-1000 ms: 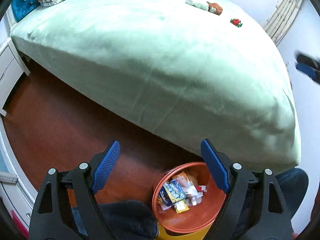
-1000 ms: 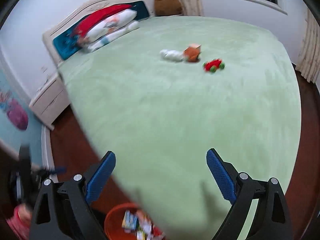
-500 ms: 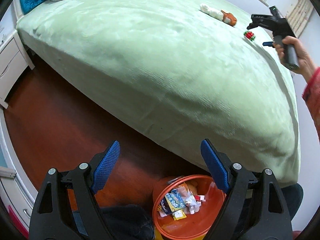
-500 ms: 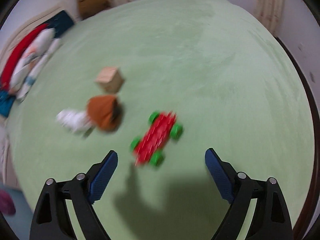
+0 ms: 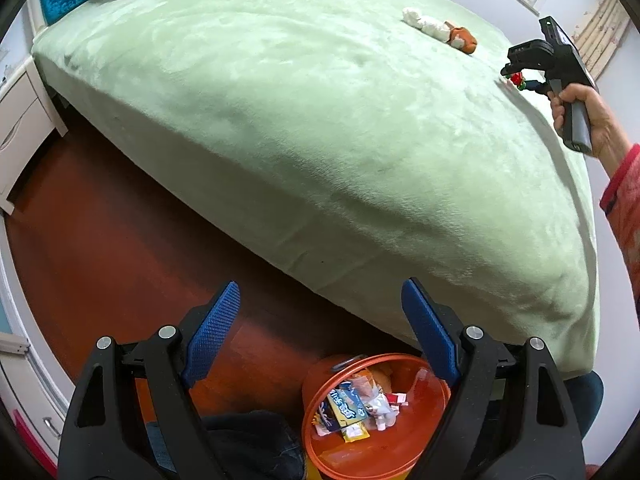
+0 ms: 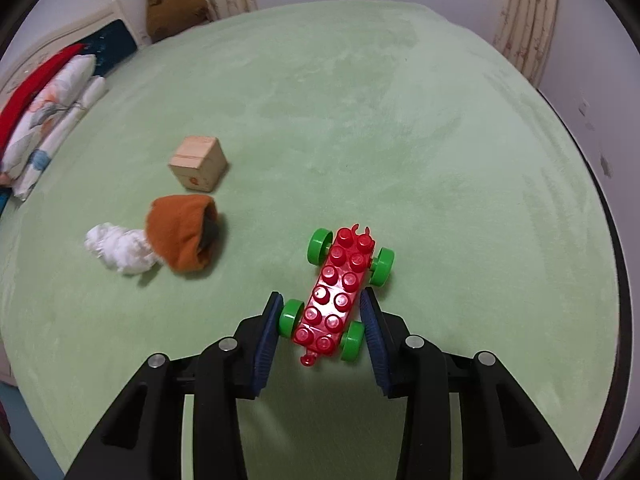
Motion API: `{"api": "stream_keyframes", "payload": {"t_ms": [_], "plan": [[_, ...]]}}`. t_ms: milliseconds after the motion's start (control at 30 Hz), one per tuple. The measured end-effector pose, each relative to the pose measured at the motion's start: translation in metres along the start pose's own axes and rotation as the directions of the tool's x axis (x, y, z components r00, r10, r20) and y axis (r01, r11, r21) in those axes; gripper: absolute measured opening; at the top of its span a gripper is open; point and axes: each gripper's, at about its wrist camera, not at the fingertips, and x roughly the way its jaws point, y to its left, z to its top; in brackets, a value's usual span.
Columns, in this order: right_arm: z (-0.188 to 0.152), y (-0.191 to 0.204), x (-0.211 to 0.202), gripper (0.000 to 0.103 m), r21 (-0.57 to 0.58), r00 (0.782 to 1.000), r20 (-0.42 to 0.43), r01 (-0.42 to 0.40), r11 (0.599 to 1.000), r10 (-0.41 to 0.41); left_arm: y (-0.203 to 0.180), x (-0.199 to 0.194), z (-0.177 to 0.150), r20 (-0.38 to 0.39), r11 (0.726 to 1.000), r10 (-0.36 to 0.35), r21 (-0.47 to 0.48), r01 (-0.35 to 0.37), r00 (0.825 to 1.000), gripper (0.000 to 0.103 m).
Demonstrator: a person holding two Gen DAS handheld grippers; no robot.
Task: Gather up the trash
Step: 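Grasp the red toy car with green wheels with the right gripper, then grasp the white cloth with the left gripper while the right holds the car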
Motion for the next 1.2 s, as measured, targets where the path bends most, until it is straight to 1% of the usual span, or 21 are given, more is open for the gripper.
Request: {"api": "stream_keyframes", "payload": {"t_ms": [133, 200, 300, 367, 400, 433, 467, 533, 600, 667, 700, 733, 800, 867, 900, 967, 1033, 1100, 1167, 1200], "plan": [[-0.023, -0.006, -0.039, 0.04, -0.06, 0.997, 0.042, -0.069, 0.996, 0.072, -0.005, -0.009, 0.004, 0.025, 1.0, -0.003, 0.006, 0.003, 1.0, 0.081], [-0.047, -0.011, -0.072, 0.04, -0.107, 0.991, 0.08, -0.099, 0.989, 0.107, -0.01, -0.011, 0.012, 0.036, 1.0, -0.009, 0.007, 0.009, 0.999, 0.081], [-0.085, -0.02, -0.111, 0.04, -0.179, 0.978, 0.12, -0.147, 0.973, 0.169, -0.019, -0.012, 0.032, 0.042, 0.998, -0.069, -0.001, 0.069, 0.997, 0.081], [-0.111, -0.024, -0.132, 0.04, -0.211, 0.971, 0.129, -0.171, 0.962, 0.201, -0.03, -0.01, 0.054, 0.043, 0.991, -0.128, -0.022, 0.129, 0.991, 0.081], [-0.125, -0.028, -0.142, 0.04, -0.226, 0.966, 0.134, -0.187, 0.956, 0.22, -0.035, -0.008, 0.062, 0.045, 0.987, -0.158, -0.028, 0.159, 0.986, 0.081], [-0.133, -0.031, -0.147, 0.04, -0.234, 0.963, 0.137, -0.195, 0.952, 0.232, -0.042, -0.006, 0.078, 0.049, 0.98, -0.196, -0.034, 0.197, 0.979, 0.081], [-0.149, -0.035, -0.157, 0.04, -0.247, 0.958, 0.145, -0.207, 0.947, 0.247, -0.049, -0.004, 0.09, 0.052, 0.977, -0.21, -0.039, 0.212, 0.976, 0.081], [-0.168, -0.039, -0.168, 0.04, -0.266, 0.951, 0.157, -0.217, 0.939, 0.265, -0.064, 0.004, 0.123, 0.06, 0.97, -0.234, -0.051, 0.237, 0.97, 0.081], [-0.191, -0.044, -0.182, 0.04, -0.285, 0.942, 0.178, -0.226, 0.931, 0.284, -0.077, 0.015, 0.154, 0.063, 0.966, -0.241, -0.077, 0.245, 0.968, 0.081], [-0.205, -0.048, -0.191, 0.04, -0.294, 0.933, 0.182, -0.249, 0.923, 0.309, -0.09, 0.031, 0.191, 0.068, 0.96, -0.246, -0.12, 0.253, 0.967, 0.081], [-0.213, -0.05, -0.196, 0.04, -0.299, 0.929, 0.188, -0.256, 0.919, 0.32, -0.095, 0.039, 0.206, 0.074, 0.959, -0.239, -0.14, 0.247, 0.968, 0.081], [-0.219, -0.052, -0.201, 0.04, -0.302, 0.926, 0.196, -0.256, 0.918, 0.323, -0.103, 0.048, 0.225, 0.084, 0.962, -0.216, -0.154, 0.227, 0.973, 0.081], [-0.232, -0.056, -0.207, 0.04, -0.304, 0.918, 0.207, -0.269, 0.914, 0.339, -0.116, 0.072, 0.26, 0.083, 0.969, -0.143, -0.19, 0.157, 0.986, 0.081], [-0.243, -0.06, -0.211, 0.04, -0.306, 0.91, 0.212, -0.284, 0.908, 0.356, -0.124, 0.095, 0.284, 0.055, 0.962, -0.146, -0.226, 0.155, 0.988, 0.081], [-0.248, -0.06, -0.212, 0.04, -0.312, 0.907, 0.209, -0.294, 0.904, 0.367, -0.127, 0.112, 0.299, 0.033, 0.952, -0.144, -0.268, 0.148, 0.989, 0.081], [-0.254, -0.06, -0.211, 0.04, -0.321, 0.902, 0.213, -0.297, 0.899, 0.375, -0.13, 0.133, 0.316, 0.024, 0.935, -0.142, -0.326, 0.142, 0.99, 0.081], [-0.259, -0.059, -0.21, 0.04, -0.331, 0.9, 0.215, -0.298, 0.895, 0.379, -0.136, 0.148, 0.327, 0.014, 0.925, -0.132, -0.357, 0.128, 0.991, 0.081], [-0.263, -0.059, -0.204, 0.04, -0.328, 0.895, 0.199, -0.322, 0.888, 0.398, -0.142, 0.163, 0.34, -0.005, 0.917, -0.127, -0.381, 0.115, 0.992, 0.081], [-0.264, -0.061, -0.2, 0.04, -0.322, 0.894, 0.191, -0.334, 0.886, 0.406, -0.148, 0.178, 0.349, -0.026, 0.913, -0.081, -0.403, 0.064, 0.996, 0.081], [-0.265, -0.061, -0.199, 0.04, -0.323, 0.893, 0.187, -0.338, 0.884, 0.409, -0.148, 0.182, 0.352, -0.022, 0.908, -0.069, -0.417, 0.054, 0.997, 0.081]]}}
